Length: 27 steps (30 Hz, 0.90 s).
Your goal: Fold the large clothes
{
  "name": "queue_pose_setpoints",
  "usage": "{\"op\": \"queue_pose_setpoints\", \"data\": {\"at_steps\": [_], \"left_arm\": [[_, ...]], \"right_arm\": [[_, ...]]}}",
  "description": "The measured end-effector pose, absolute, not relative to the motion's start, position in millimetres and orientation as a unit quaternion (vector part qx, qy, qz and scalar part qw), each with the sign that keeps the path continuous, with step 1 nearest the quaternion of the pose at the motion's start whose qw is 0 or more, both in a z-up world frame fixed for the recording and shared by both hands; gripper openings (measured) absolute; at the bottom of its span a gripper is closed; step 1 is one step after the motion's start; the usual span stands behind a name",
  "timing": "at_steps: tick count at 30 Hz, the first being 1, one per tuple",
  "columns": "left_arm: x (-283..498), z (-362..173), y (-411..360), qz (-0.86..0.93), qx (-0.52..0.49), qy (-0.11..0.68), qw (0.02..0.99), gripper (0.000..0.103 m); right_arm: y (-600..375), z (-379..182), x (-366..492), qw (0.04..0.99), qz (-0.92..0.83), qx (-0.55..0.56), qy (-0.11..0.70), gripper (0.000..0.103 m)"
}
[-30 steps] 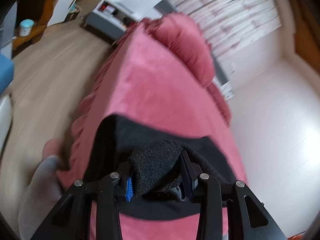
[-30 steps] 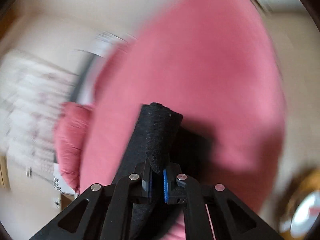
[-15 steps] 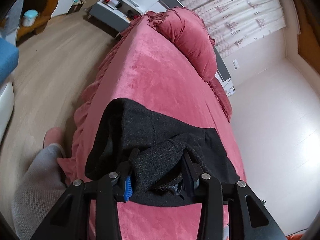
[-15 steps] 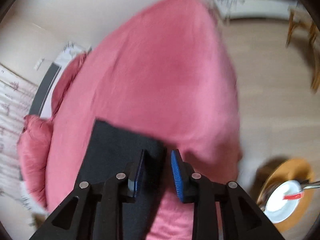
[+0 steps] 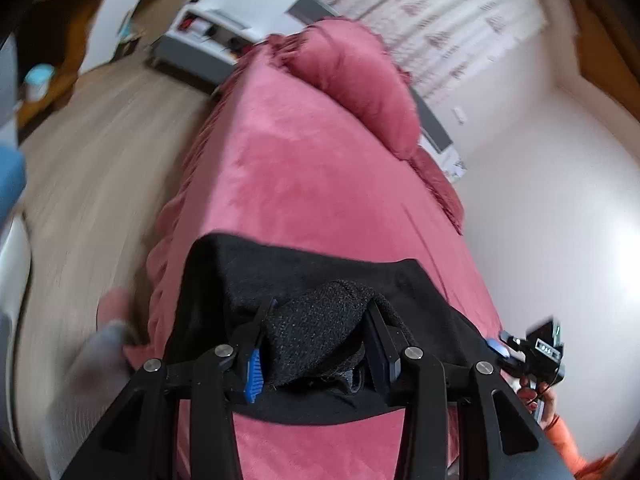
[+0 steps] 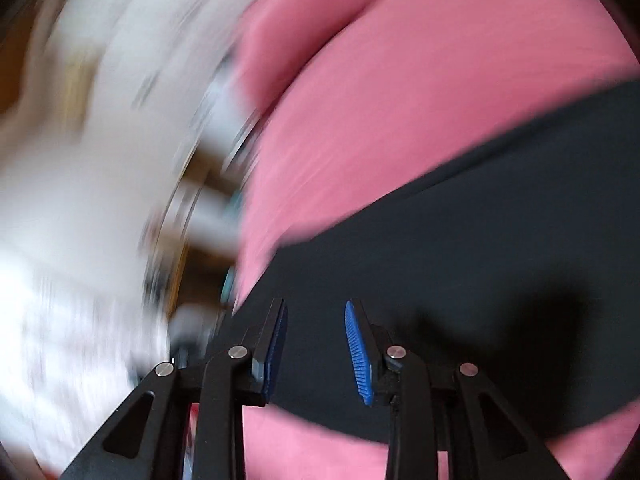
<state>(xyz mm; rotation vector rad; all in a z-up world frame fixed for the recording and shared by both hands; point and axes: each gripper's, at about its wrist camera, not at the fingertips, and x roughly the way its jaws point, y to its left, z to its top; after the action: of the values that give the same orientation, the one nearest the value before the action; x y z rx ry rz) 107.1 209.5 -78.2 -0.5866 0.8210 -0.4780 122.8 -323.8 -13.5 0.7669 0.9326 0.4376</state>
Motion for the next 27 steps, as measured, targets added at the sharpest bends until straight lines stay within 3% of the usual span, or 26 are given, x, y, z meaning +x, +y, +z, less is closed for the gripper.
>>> {"op": "queue_pose_setpoints", "data": {"at_steps": [6,8,13,14,16,18,24,27], "left_arm": [[120,-59,217,-0.255,-0.297,0.357,0.848,0.040],[125,-59,228,-0.255,-0.327,0.342,0.843,0.027],[136,-74,260,-0.234,-0.396,0.347,0.817,0.026],[133,-78,266,-0.225,-0.399,0.349,0.818,0.029],[127,-89,276,-0.191,-0.387,0.364,0.825,0.055],[123,-105,277,-0.162,-0.375,0.388,0.826,0.070],[141,-133,254,-0.174,-0.356,0.444,0.803,0.071],[160,-131,247,-0.175,-0.363,0.439,0.803,0.073]], "right_arm": [[-98,21,184,0.797,0.377,0.154,0.446,0.047],[-37,25,198,0.794,0.404,0.083,0.447,0.051],[45,-20,207,0.762,0.397,-0.064,0.507,0.052],[48,-32,210,0.750,0.391,-0.063,0.530,0.052],[39,-57,213,0.730,0.391,-0.008,0.561,0.052],[34,-76,209,0.719,0.378,0.039,0.583,0.052],[-68,-62,209,0.715,0.361,0.264,0.537,0.052],[-147,-39,241,0.757,0.299,0.297,0.500,0.052]]}}
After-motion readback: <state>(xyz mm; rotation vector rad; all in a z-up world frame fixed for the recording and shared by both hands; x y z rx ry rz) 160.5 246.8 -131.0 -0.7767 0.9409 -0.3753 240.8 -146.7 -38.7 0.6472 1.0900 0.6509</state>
